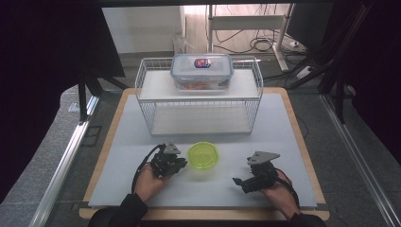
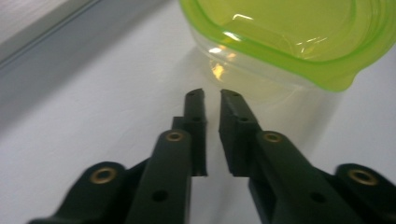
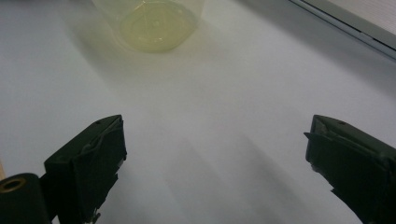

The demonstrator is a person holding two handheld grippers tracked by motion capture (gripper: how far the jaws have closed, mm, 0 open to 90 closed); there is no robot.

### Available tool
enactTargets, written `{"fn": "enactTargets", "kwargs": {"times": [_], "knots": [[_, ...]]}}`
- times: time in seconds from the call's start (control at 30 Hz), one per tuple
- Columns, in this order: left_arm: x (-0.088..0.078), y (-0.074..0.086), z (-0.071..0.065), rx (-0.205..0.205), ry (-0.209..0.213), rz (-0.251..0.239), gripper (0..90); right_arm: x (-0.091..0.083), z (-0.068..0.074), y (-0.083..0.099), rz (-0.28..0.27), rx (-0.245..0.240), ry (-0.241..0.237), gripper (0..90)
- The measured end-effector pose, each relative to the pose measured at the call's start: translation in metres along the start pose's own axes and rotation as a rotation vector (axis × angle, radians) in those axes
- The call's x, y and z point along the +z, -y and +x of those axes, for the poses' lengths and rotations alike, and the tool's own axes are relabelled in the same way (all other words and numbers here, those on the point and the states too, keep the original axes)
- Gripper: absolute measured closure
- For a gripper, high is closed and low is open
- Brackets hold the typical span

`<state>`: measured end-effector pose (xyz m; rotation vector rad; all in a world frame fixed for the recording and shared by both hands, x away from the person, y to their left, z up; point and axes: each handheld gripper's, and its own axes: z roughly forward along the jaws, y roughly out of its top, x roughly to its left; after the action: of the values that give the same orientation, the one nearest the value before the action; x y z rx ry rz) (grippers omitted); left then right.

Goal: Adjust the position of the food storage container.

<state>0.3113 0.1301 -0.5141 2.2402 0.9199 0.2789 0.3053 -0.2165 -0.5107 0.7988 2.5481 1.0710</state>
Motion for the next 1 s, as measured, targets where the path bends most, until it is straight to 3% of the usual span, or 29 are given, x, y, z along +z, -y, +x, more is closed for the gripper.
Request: {"fn": "enactTargets", "kwargs": {"times": [0.1,0.4,0.73,1.0], "knots": [[-0.009,0.004,0.001,0.007,-0.026,-0.027,67.7,0.0,0.0,0.0,-0.003,0.003,-0.002,4.9],[-0.035,0.022,0.007,-0.026,-0.077,-0.115,41.2,-0.002,-0.001,-0.001,-0.021,0.017,-0.012,4.9],[-0.056,0.048,0.005,-0.034,-0.099,-0.17,11.9,-0.003,0.0,-0.002,-0.042,0.038,-0.034,4.3],[-0.065,0.065,-0.002,-0.018,-0.122,-0.17,3.1,-0.003,0.0,-0.002,-0.051,0.043,-0.038,3.3]]}}
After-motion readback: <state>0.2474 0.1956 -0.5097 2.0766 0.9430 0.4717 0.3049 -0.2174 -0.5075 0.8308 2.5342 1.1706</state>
